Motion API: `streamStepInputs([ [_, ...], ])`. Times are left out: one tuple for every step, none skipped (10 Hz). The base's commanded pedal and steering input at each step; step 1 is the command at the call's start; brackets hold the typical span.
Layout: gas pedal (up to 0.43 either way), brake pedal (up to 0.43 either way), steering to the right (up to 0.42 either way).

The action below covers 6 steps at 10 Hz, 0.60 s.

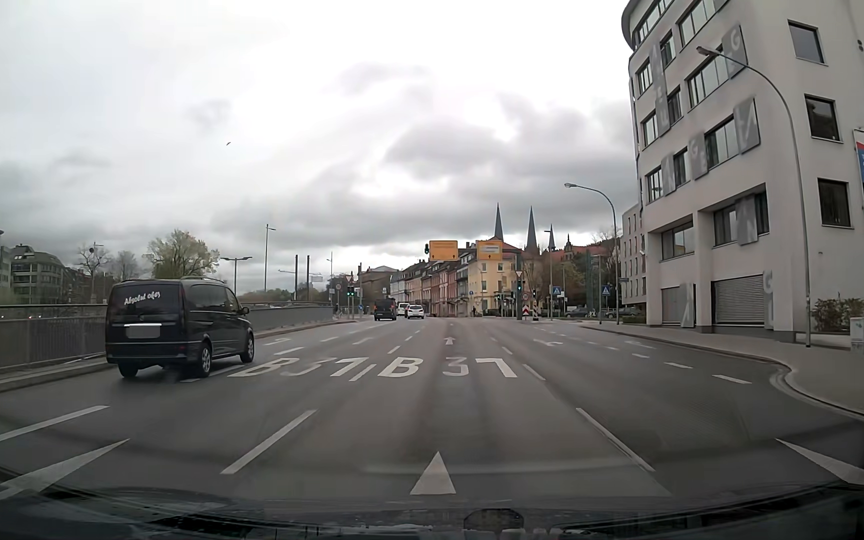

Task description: Follow the waypoints while adhering to traffic rules and regulations

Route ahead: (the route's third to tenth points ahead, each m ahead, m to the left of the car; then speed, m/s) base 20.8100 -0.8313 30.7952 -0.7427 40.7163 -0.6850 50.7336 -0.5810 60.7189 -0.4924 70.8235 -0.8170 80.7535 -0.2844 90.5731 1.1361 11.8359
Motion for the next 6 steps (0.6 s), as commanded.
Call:
streamStepInputs([
  [0.157, 0.000, 0.004],
  [0.157, 0.000, 0.004],
  [0.157, 0.000, 0.004],
  [0.157, 0.000, 0.003],
  [0.157, 0.000, 0.003],
  [0.157, 0.000, 0.003],
])
